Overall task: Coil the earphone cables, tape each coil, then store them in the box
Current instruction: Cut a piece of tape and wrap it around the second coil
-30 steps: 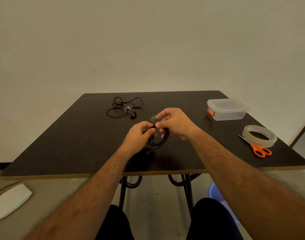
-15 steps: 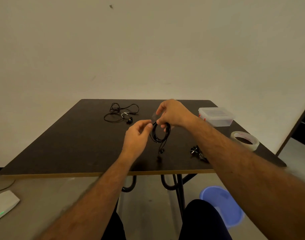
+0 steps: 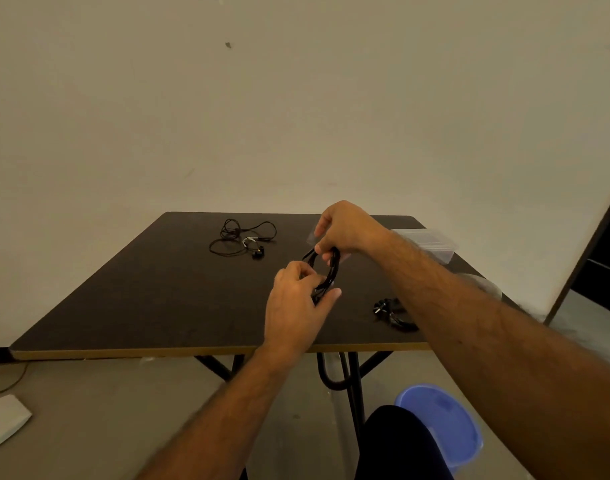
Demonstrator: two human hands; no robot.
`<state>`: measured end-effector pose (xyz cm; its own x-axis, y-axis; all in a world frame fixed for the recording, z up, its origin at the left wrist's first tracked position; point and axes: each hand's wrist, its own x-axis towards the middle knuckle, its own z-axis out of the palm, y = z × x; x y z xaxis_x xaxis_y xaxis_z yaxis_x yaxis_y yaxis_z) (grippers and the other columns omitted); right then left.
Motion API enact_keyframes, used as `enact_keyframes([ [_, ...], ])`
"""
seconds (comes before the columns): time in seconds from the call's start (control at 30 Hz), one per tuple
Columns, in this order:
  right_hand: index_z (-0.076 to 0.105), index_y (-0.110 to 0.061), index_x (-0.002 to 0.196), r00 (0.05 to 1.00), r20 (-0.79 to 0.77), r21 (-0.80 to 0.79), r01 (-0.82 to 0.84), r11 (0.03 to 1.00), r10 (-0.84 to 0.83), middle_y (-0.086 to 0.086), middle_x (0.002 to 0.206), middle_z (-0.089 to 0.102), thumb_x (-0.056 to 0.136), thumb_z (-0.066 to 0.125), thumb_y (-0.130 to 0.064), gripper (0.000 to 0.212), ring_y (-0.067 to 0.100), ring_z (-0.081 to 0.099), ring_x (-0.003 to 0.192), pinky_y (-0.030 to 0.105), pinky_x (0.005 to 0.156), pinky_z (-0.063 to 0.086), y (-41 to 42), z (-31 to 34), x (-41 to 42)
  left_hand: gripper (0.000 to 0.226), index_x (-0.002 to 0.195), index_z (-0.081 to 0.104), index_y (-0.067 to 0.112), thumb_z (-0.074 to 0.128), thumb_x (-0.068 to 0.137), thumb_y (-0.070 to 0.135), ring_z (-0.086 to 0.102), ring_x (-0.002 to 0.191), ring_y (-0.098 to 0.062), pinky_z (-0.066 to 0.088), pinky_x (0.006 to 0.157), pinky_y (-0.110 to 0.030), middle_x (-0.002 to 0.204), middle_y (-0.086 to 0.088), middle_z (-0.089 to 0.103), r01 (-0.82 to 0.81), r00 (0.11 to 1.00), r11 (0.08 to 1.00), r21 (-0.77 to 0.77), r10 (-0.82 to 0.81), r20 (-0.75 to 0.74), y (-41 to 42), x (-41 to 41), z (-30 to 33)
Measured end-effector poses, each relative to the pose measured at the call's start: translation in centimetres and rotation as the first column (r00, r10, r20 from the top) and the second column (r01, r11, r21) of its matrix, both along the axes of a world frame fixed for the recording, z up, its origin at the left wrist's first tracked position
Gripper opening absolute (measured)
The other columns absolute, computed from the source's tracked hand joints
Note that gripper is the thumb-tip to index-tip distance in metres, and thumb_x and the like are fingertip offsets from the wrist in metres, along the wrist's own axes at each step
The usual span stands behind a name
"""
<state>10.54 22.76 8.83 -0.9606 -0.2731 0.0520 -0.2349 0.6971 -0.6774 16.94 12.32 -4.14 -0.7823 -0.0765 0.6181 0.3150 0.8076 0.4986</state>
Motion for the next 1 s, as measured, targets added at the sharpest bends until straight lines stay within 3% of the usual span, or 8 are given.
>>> enact_keyframes([
  [0.17,0.065,0.001,0.097,0.998,0.062,-0.047,-0.013,0.999,0.016,0.014,0.071,0.067,0.083,0.07,0.01,0.017,0.017,0.065,0.052,0.025,0.047,0.057,0.9,1.2,1.4,0.025,0.106,0.071,0.015,0.067,0.092,0.035,0.052,0.077,-0.006,0.053,0.069,-0.027,0.097,0.013,0.047,0.174,0.984,0.974,0.142,-0.176,-0.003,-0.5,1.5,1.1],
  [0.27,0.067,-0.001,0.088,0.991,0.131,-0.113,-0.015,0.994,0.03,0.016,0.076,0.069,0.081,0.071,0.011,0.015,0.018,0.068,0.056,0.031,0.059,0.062,1.6,1.9,2.0,0.018,0.101,0.072,0.015,0.069,0.091,0.029,0.052,0.071,-0.005,0.052,0.069,-0.022,0.095,0.012,0.048,0.267,0.963,0.946,0.186,-0.27,-0.007,-1.0,2.7,2.4],
  [0.4,0.066,-0.004,0.084,0.982,0.182,-0.166,-0.009,0.986,0.04,0.013,0.082,0.07,0.08,0.073,0.008,0.014,0.018,0.069,0.066,0.028,0.059,0.059,2.8,2.8,3.3,0.019,0.097,0.075,0.013,0.068,0.091,0.03,0.053,0.075,-0.005,0.044,0.066,-0.014,0.1,0.012,0.05,0.305,0.952,0.949,0.084,-0.302,-0.045,-1.7,4.4,4.5],
  [0.6,0.066,-0.004,0.083,0.94,0.336,-0.221,0.023,0.975,0.053,0.013,0.083,0.067,0.088,0.065,0.006,0.011,0.015,0.07,0.065,0.021,0.051,0.057,4.6,2.9,5.2,0.022,0.101,0.076,0.021,0.062,0.094,0.037,0.042,0.107,-0.007,0.033,0.089,-0.023,0.102,0.019,0.06,0.264,0.96,0.939,-0.222,-0.278,-0.033,-2.5,6.1,7.9],
  [0.77,0.064,-0.003,0.098,0.889,0.449,-0.197,-0.005,0.98,0.094,0.014,0.083,0.065,0.088,0.066,0.002,0.011,0.014,0.068,0.057,0.023,0.052,0.059,5.5,2.8,6.6,0.026,0.083,0.071,0.023,0.054,0.099,0.034,0.057,0.073,-0.014,0.041,0.063,-0.024,0.078,0.0,0.066,0.358,0.932,0.927,-0.116,-0.346,0.11,-2.2,7.4,9.8],
  [0.87,0.066,-0.004,0.105,0.92,0.388,-0.048,-0.036,0.998,0.052,0.015,0.093,0.07,0.089,0.071,-0.02,0.023,0.022,0.071,0.073,0.032,0.058,0.06,6.2,2.8,7.0,0.025,0.086,0.07,0.025,0.051,0.101,0.031,0.059,0.068,-0.008,0.045,0.064,-0.018,0.074,0.011,0.07,0.392,0.894,0.918,0.061,-0.396,0.209,-1.8,7.6,10.3],
  [0.93,0.065,-0.008,0.107,0.98,0.2,0.01,-0.021,1.0,0.019,0.014,0.097,0.073,0.093,0.065,-0.037,0.032,0.02,0.072,0.076,0.03,0.056,0.057,6.5,3.1,7.2,0.027,0.089,0.071,0.018,0.05,0.102,0.029,0.059,0.071,-0.007,0.047,0.072,-0.02,0.071,0.013,0.068,0.403,0.864,0.9,0.164,-0.433,0.257,-1.6,7.7,10.5],
  [1.0,0.064,-0.013,0.103,0.999,-0.04,-0.085,-0.023,0.996,0.019,0.007,0.091,0.074,0.096,0.057,-0.046,0.034,0.015,0.072,0.07,0.024,0.055,0.051,6.6,3.1,7.7,0.029,0.091,0.07,0.012,0.049,0.102,0.028,0.059,0.075,-0.007,0.047,0.083,-0.026,0.07,0.011,0.065,0.41,0.824,0.871,0.27,-0.481,0.299,-1.3,7.8,10.5],
])
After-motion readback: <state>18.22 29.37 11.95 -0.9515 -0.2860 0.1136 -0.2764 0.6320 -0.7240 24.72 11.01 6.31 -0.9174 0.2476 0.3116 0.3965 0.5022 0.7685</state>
